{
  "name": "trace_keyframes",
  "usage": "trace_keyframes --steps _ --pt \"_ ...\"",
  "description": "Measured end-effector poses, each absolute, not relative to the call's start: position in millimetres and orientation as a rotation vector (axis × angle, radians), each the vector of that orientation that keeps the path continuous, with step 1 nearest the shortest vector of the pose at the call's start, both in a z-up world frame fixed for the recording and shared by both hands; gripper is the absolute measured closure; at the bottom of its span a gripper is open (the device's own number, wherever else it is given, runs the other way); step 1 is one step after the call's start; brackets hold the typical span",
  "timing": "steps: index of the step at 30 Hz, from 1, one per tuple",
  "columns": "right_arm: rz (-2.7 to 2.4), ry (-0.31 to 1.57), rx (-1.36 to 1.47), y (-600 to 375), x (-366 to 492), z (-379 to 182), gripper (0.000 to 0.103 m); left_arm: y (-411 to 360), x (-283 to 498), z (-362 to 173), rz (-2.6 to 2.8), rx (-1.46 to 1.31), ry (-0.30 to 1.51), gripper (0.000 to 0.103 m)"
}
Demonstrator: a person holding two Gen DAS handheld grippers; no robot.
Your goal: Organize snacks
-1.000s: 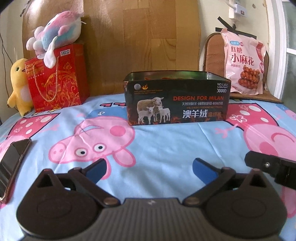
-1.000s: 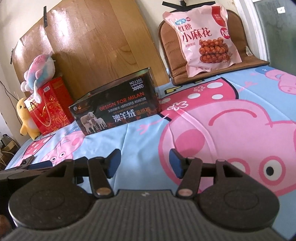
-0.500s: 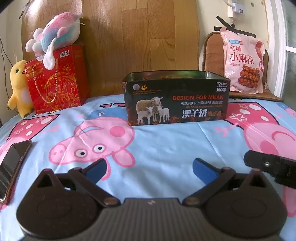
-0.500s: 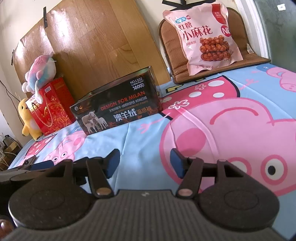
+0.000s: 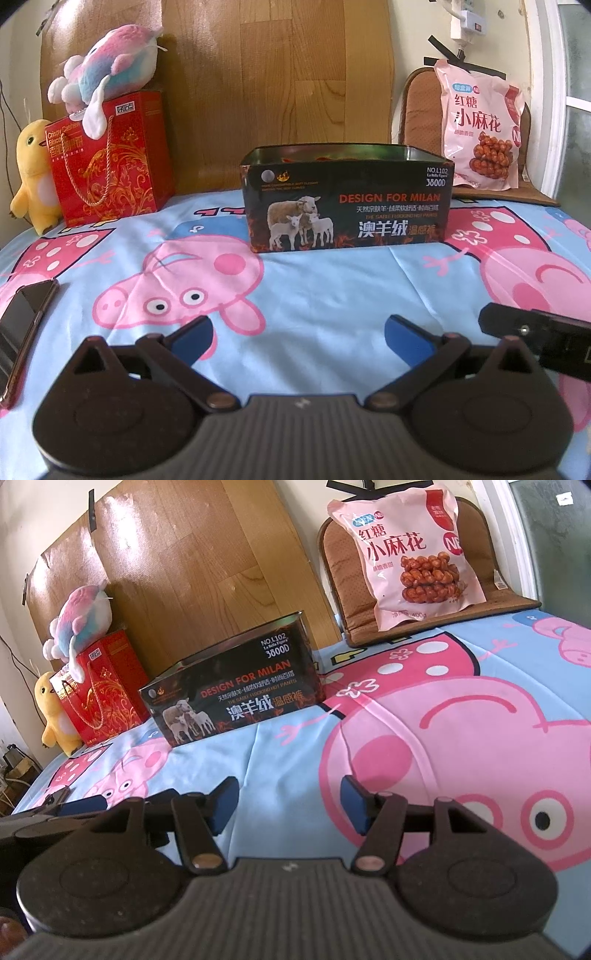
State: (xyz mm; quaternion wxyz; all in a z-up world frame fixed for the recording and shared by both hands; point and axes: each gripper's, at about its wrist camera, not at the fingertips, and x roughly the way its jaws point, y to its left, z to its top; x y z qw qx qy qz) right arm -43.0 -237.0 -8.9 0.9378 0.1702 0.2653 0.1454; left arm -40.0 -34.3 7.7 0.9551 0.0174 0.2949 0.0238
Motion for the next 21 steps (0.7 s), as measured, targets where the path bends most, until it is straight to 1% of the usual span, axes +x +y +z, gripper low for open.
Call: trace_keyframes --steps 21 --pt "0.308 0.545 0.359 -239.0 -41.7 -9.1 0.038 -35.0 -38.1 6.5 0.048 0.037 0.608 0.0"
